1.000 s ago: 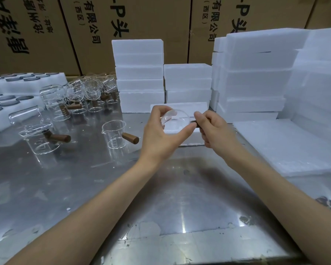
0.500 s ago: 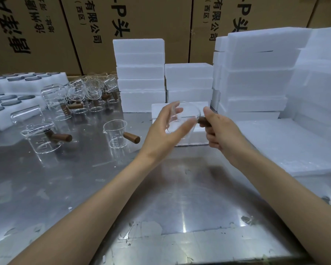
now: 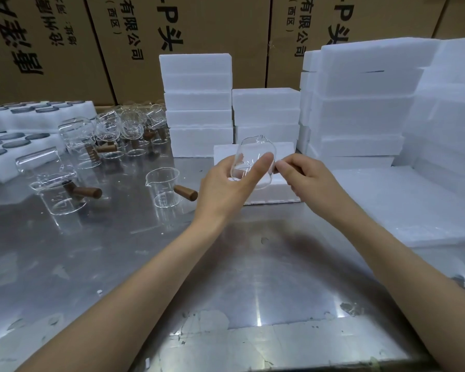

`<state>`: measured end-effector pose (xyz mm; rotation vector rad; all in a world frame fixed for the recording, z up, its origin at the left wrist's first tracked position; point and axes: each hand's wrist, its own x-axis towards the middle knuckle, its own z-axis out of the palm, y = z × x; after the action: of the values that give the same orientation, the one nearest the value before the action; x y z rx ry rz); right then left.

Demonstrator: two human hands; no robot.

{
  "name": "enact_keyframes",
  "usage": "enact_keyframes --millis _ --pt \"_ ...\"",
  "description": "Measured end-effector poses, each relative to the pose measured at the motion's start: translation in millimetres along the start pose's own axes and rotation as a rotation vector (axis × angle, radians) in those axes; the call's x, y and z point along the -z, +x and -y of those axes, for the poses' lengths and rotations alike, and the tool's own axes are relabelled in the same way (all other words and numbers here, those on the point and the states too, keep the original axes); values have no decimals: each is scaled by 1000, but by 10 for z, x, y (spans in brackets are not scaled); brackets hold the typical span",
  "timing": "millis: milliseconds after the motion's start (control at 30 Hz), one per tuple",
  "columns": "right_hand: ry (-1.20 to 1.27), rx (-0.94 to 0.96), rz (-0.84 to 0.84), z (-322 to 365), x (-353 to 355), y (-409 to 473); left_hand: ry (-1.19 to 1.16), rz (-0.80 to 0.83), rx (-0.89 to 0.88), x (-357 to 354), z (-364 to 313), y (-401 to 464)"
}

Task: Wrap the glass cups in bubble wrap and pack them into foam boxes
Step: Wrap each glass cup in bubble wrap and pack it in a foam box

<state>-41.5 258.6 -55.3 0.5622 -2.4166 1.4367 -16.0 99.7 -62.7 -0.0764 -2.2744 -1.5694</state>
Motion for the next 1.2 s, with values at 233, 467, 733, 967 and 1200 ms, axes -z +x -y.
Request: enact_keyframes --millis 233,467,733,967,1200 --pt "74 -73 36 -41 -77 -1 113 -94 -300 -43 20 -61" --pt "146 -107 103 -28 -99 -18 -109 -100 -277 -49 40 -24" --pt "458 -208 233 -26 -33 -11 -337 -63 -217 49 -101 12" --pt "638 -346 332 -63 59 -3 -264 145 -254 231 -128 73" --pt "835 -495 379 -114 97 -1 -126 325 -250 381 -132 85"
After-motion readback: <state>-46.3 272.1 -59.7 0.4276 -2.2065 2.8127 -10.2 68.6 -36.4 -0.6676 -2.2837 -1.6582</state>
